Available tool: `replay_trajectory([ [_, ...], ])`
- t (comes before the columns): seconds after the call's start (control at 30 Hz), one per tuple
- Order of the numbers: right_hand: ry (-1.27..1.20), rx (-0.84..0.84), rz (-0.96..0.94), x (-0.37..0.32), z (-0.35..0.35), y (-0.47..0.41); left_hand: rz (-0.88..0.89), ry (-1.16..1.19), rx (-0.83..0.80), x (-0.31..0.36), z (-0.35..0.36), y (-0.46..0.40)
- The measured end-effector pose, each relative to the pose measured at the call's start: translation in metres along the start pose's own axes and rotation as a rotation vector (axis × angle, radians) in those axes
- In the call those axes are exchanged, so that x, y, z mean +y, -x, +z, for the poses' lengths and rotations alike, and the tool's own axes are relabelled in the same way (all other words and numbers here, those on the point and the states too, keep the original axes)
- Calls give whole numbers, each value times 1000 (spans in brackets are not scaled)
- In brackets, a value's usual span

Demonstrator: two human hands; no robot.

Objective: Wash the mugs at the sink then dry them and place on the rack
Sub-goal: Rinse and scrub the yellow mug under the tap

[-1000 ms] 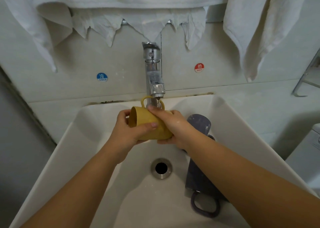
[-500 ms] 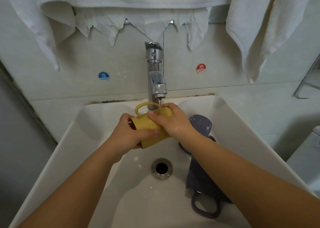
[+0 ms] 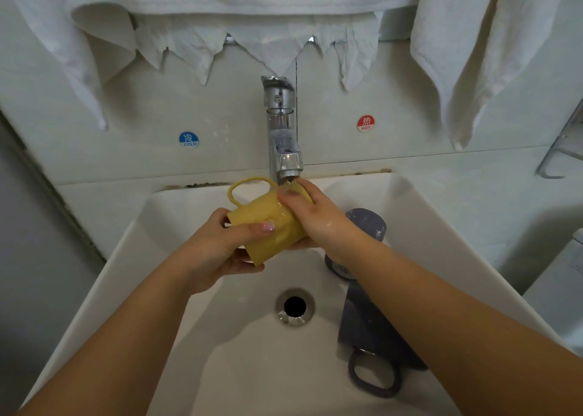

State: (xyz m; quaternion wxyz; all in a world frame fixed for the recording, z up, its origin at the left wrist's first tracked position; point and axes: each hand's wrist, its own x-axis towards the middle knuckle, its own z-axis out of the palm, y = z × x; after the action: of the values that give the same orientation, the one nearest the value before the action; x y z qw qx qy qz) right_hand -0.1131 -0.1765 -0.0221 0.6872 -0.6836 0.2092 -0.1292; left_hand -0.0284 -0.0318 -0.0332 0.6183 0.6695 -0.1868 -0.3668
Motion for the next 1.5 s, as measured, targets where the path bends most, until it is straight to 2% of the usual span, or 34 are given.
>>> replay_trajectory([
  [0.1, -5, 17, 91, 0, 1, -1, 14, -45, 19, 1, 0, 1],
  [0.2, -144, -6, 247, 1, -5, 1, 24, -109, 6, 0, 0, 2],
  [0.33, -143, -198, 128, 12, -12, 0, 39, -72, 12, 2, -7, 1],
  [0.4, -117, -171, 85, 11, -10, 2, 71, -74, 9, 2, -8, 1],
  [0.57, -29, -50, 115, 6, -2, 0, 129, -161, 5, -1, -3, 3],
  [0.7, -85, -4, 198, 5, -3, -4, 194, -222, 47, 0, 0, 4],
  [0.77, -208, 13, 285, 6, -8, -4, 242, -320, 71, -1, 2, 5],
  [0.83, -327, 1, 343, 7, -13, -2, 282, -432, 76, -2, 2, 5],
  [0.97, -242, -127, 383, 5, -18, 8, 338, -529, 117, -3, 3, 5],
  [1.03, -243, -110, 384, 7, -15, 7, 338, -539, 109, -2, 4, 6],
  [1.1, -213, -66, 321, 5, -10, 7, 247, -435, 31, 1, 2, 7],
  [1.2, -155, -17, 206, -4, -5, 7, 9, -34, -141, 9, -3, 10],
  [1.27, -39, 20, 88, -5, -1, 5, -97, 103, -154, 11, -8, 9],
  [1.37, 76, -3, -29, 2, 3, 3, -156, 117, -69, 7, -9, 4],
  [1.5, -89, -178, 81, 8, 1, -1, -110, 84, 0, 5, -7, 3],
])
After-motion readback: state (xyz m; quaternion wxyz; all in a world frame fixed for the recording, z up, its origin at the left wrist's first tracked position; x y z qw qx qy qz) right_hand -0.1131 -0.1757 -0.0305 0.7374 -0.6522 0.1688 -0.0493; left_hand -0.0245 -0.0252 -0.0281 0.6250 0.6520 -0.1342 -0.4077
